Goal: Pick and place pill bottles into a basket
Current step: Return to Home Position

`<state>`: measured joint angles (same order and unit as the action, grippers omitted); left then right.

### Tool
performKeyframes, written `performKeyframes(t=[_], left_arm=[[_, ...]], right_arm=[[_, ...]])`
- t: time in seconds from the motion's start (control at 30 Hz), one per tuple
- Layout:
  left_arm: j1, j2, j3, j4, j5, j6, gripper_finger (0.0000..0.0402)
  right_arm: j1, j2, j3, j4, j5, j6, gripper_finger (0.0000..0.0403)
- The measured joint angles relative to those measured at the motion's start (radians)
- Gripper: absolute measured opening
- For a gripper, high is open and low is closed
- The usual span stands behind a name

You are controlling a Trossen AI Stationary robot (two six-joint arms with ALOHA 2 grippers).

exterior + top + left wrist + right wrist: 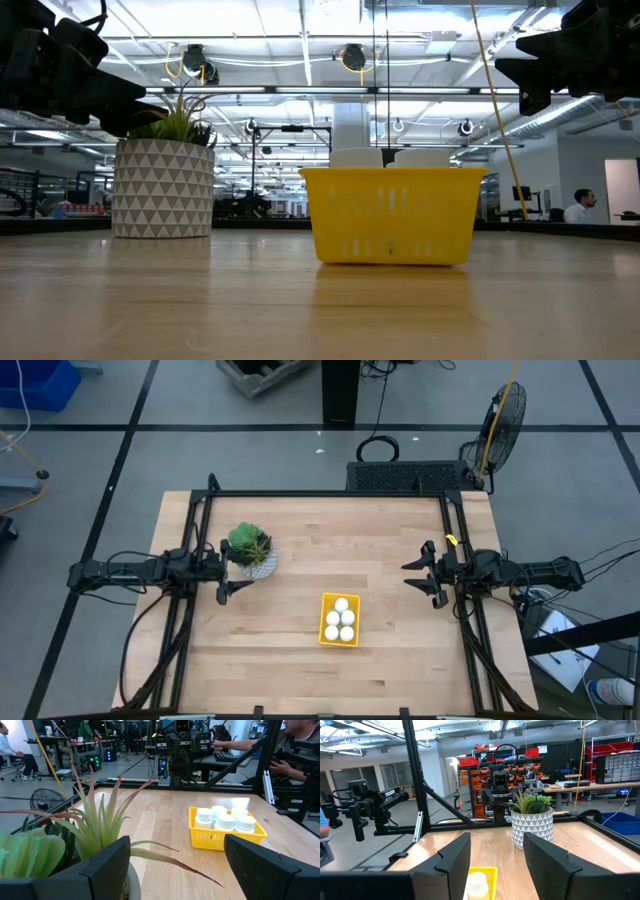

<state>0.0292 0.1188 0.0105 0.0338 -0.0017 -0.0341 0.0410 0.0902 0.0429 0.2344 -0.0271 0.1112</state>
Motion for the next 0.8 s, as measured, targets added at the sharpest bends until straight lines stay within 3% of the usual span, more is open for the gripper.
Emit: performKeyframes(t=[0.8], left_arm=[[0.0, 0.0, 0.0, 0.0, 0.0, 0.0, 0.0318]], right_arm=[[0.0, 0.0, -0.001, 0.0, 0.0, 0.0, 0.0174]])
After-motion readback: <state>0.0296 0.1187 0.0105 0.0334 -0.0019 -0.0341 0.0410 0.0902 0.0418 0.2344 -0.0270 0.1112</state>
